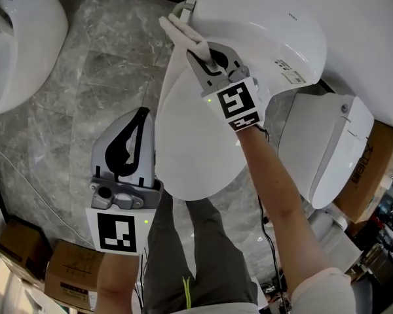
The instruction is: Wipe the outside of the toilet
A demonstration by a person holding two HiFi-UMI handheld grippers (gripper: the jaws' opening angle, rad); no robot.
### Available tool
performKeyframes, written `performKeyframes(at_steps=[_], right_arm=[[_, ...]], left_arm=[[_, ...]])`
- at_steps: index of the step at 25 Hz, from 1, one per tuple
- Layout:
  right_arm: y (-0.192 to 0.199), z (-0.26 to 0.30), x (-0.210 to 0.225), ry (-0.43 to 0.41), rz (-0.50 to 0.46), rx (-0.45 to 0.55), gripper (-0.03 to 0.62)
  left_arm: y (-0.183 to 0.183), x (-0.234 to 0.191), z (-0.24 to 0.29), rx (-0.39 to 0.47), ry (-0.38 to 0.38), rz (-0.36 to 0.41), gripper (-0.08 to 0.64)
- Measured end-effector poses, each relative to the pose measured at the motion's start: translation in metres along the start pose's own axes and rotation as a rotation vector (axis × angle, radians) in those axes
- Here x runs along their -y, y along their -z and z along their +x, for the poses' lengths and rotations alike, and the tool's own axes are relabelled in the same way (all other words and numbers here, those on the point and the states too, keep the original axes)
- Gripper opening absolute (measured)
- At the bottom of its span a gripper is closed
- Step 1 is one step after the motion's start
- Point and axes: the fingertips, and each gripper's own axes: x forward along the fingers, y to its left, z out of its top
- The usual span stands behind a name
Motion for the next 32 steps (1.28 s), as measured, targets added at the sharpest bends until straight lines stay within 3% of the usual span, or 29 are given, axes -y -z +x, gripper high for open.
performKeyframes(at_steps=[6,11,32], right_arm=[[0.018,0.006,0.029,0.175,0.075,-0.013,0.071],[0.031,0.000,0.052,0.259,0.162,-0.008,0.071],[0.087,-0.078,0.106,0.375,0.261,0.011,0.071]], left_arm=[[0.009,0.003,0.006,-0.016,-0.004,0.003,0.017],[0.015,0.010,0.011,-0.033,-0.001,0.009,0.017],[0.015,0.076,0.034,-0.046,0.043,0.066,0.017]])
